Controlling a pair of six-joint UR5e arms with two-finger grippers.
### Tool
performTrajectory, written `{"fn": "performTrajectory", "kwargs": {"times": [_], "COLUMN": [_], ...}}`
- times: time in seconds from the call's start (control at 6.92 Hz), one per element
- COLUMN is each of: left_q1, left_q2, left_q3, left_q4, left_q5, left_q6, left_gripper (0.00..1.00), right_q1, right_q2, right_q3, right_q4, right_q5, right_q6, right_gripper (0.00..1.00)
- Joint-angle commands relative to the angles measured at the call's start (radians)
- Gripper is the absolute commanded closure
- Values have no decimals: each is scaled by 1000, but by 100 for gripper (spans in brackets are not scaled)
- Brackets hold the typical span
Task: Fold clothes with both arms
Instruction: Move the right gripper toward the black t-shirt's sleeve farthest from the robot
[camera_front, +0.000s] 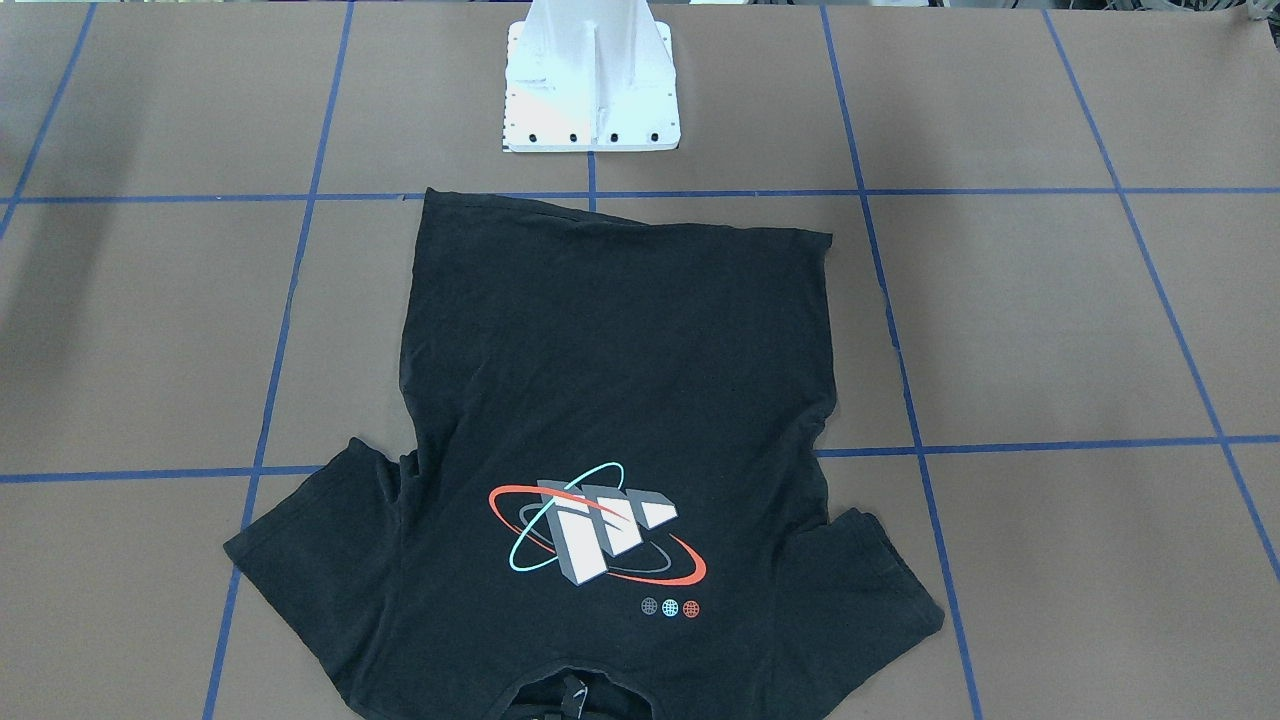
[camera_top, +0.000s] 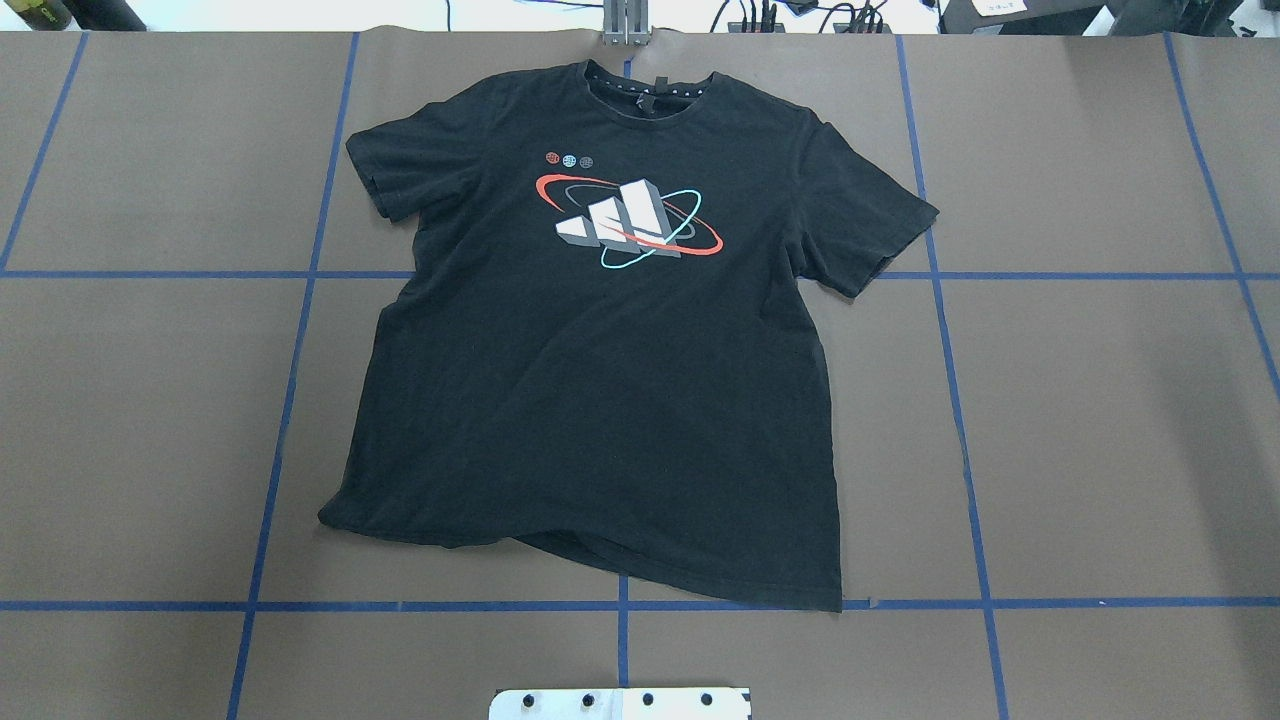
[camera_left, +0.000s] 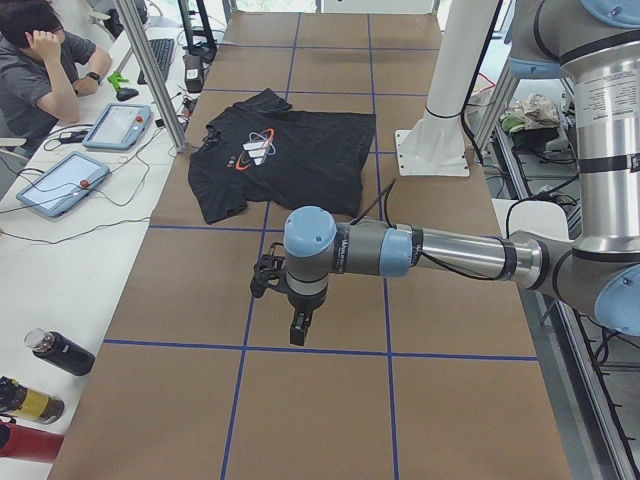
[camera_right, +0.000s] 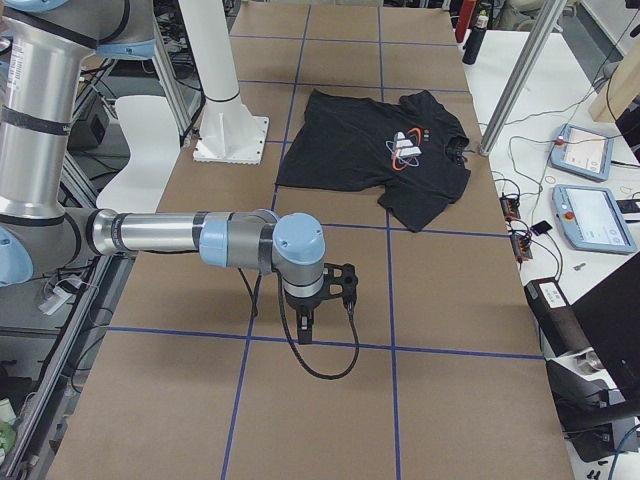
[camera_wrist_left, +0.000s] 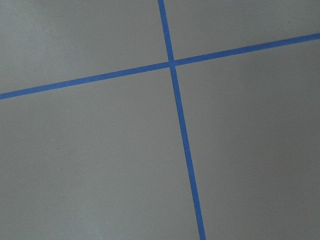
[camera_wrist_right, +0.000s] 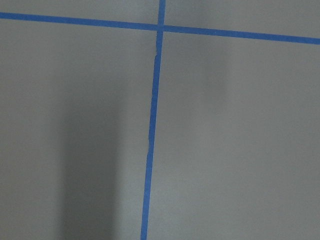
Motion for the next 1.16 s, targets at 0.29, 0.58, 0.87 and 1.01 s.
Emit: {"fn": "performTrajectory", "kwargs": {"times": [0.29,0.58,0.87,1.01], "left_q1": [-3,8,72,94], "left_q2": [-133,-216,-345,-373], "left_q3": [41,85,186,201], "left_q4": [-188,-270,-272,-275], "left_q5": [8,4,-4,-3], "left_q6": [83,-147,-311,-305], "left_gripper": [0,0,0,0], "right_q1": [-34,-107,-240,-286], "right_q2": [92,185,352,452], "right_q3": [-3,-6,-71,-132], "right_q4": [32,36,36,51], "right_q5": [13,13,8,8], "right_q6": [17,51,105,136], "right_gripper": [0,0,4,9]}}
